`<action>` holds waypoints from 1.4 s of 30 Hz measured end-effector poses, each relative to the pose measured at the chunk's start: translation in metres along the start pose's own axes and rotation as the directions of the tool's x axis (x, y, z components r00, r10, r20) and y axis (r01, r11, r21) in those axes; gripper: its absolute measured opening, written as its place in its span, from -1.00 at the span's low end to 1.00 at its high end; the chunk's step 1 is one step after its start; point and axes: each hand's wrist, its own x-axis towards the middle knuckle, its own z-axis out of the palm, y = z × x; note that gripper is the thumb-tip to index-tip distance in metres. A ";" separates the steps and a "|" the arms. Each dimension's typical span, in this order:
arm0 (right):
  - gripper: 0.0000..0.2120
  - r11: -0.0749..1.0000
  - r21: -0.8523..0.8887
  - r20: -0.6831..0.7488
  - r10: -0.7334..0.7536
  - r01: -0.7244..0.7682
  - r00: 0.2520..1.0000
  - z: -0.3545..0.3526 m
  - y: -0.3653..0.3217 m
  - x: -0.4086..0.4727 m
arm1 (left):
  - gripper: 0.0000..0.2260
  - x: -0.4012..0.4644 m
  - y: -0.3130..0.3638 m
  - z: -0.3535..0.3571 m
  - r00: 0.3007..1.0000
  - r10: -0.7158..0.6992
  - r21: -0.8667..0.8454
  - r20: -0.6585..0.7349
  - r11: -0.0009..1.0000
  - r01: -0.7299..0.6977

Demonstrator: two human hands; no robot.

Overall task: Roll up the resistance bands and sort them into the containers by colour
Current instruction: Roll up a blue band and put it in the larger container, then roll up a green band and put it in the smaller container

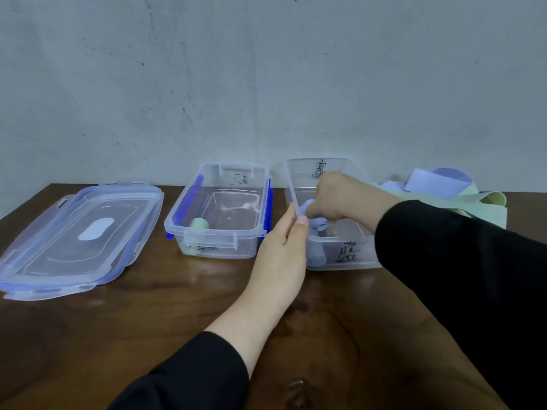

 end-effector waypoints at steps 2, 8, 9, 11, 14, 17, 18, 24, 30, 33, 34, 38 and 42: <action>-0.69 0.999 -0.023 0.000 0.023 -0.023 1.000 0.005 -0.003 0.003 | -0.71 0.002 0.001 0.001 1.000 -0.008 0.010 0.013 1.000 0.008; -0.71 0.998 -0.029 0.102 0.060 -0.057 0.993 0.000 -0.011 0.000 | -0.65 0.005 0.000 0.003 0.999 0.023 0.030 0.028 0.999 -0.023; -0.76 0.997 -0.039 0.152 0.075 -0.070 0.985 0.000 -0.013 -0.003 | -0.62 0.004 0.000 0.003 0.999 0.026 0.038 0.033 0.999 -0.027; -0.82 0.997 -0.008 0.182 0.078 -0.078 0.980 0.000 -0.013 -0.005 | -0.62 0.006 0.000 0.002 0.999 0.036 0.057 0.041 0.998 -0.038; -0.71 0.991 0.115 0.178 0.048 -0.069 0.983 0.000 -0.007 -0.005 | -0.60 0.007 -0.002 0.001 0.998 0.038 0.059 0.051 0.997 -0.041; -0.74 0.957 0.267 0.201 0.060 -0.114 0.978 0.002 0.001 -0.005 | -0.60 0.006 -0.002 0.001 0.997 0.057 0.047 0.058 0.997 -0.060; -0.76 0.929 0.347 0.198 0.063 -0.130 0.978 0.003 0.004 -0.004 | -0.61 0.005 -0.001 0.001 0.996 0.067 0.048 0.059 0.996 -0.069; -0.71 0.837 0.526 0.187 0.056 -0.149 0.981 0.002 0.014 -0.004 | -0.55 0.002 0.000 0.003 0.994 0.113 0.102 0.013 0.988 -0.114; -0.67 0.929 0.298 -0.536 -0.028 0.220 0.844 -0.020 0.022 -0.038 | -0.62 -0.021 0.014 0.003 0.848 0.519 0.167 -0.104 0.850 -0.500; -0.54 0.825 0.390 -0.698 -0.026 0.410 0.716 -0.009 0.035 -0.085 | -0.73 -0.029 0.013 0.004 0.689 0.716 0.283 -0.115 0.688 -0.668; -0.50 0.826 0.372 -0.711 -0.039 0.423 0.703 0.002 0.041 -0.101 | -0.75 -0.031 0.012 0.005 0.656 0.748 0.304 -0.103 0.651 -0.695; -0.47 0.826 0.328 -0.677 -0.132 0.457 0.724 0.053 0.078 -0.151 | -0.70 -0.044 0.014 0.028 0.710 0.704 0.311 -0.005 0.676 -0.668; -0.57 0.838 0.417 -0.575 -0.057 0.352 0.816 0.068 0.129 -0.159 | -0.63 -0.052 0.004 0.065 0.831 0.529 0.410 0.170 0.729 -0.548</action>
